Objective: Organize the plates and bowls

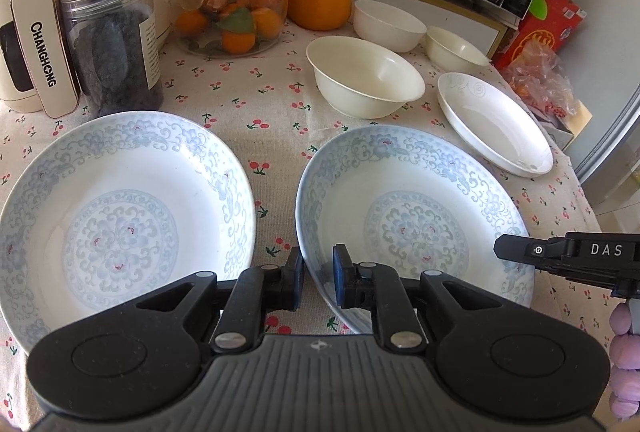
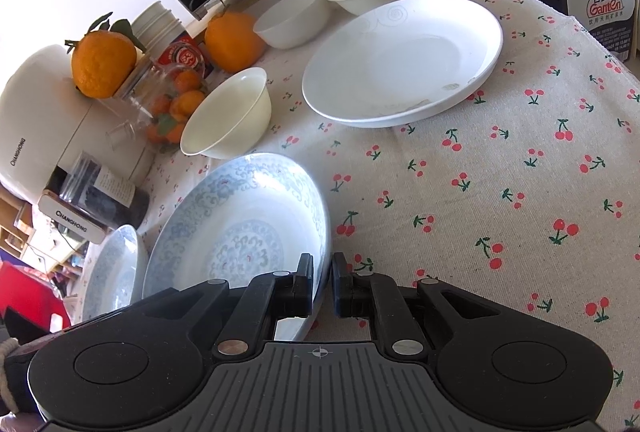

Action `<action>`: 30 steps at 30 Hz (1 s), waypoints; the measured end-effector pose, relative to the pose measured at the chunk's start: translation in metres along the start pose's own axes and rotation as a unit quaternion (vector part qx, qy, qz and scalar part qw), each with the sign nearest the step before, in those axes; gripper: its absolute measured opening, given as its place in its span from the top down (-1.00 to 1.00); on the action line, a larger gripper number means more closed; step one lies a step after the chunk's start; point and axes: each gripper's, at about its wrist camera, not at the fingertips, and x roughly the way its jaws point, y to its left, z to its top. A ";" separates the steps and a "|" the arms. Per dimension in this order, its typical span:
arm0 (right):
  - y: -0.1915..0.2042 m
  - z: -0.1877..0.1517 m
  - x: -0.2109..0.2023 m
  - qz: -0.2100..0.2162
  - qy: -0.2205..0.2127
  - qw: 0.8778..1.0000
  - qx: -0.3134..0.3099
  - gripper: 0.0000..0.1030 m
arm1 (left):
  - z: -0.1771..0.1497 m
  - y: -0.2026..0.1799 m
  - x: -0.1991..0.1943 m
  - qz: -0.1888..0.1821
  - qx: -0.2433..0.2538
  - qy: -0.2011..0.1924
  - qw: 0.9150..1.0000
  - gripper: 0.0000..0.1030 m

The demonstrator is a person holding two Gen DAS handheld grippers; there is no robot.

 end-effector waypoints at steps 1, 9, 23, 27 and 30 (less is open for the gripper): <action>0.000 0.000 0.000 0.000 0.001 1.000 0.001 0.75 | 0.000 -0.001 0.000 0.005 0.004 0.000 1.000 0.67; 0.000 0.003 -0.005 -0.010 0.007 1.000 0.011 0.32 | 0.001 -0.011 -0.005 0.020 0.038 -0.001 0.999 0.22; 0.036 0.007 -0.032 -0.014 -0.036 0.999 -0.035 -0.80 | 0.008 -0.013 -0.042 0.015 0.041 -0.031 0.999 -0.94; 0.047 0.006 -0.033 -0.014 -0.045 0.998 -0.047 -0.82 | 0.011 0.003 -0.051 0.048 0.034 -0.035 0.998 -0.99; 0.059 0.002 -0.032 -0.013 -0.053 0.996 -0.065 -0.82 | 0.014 0.020 -0.056 0.073 0.017 -0.040 0.996 -0.99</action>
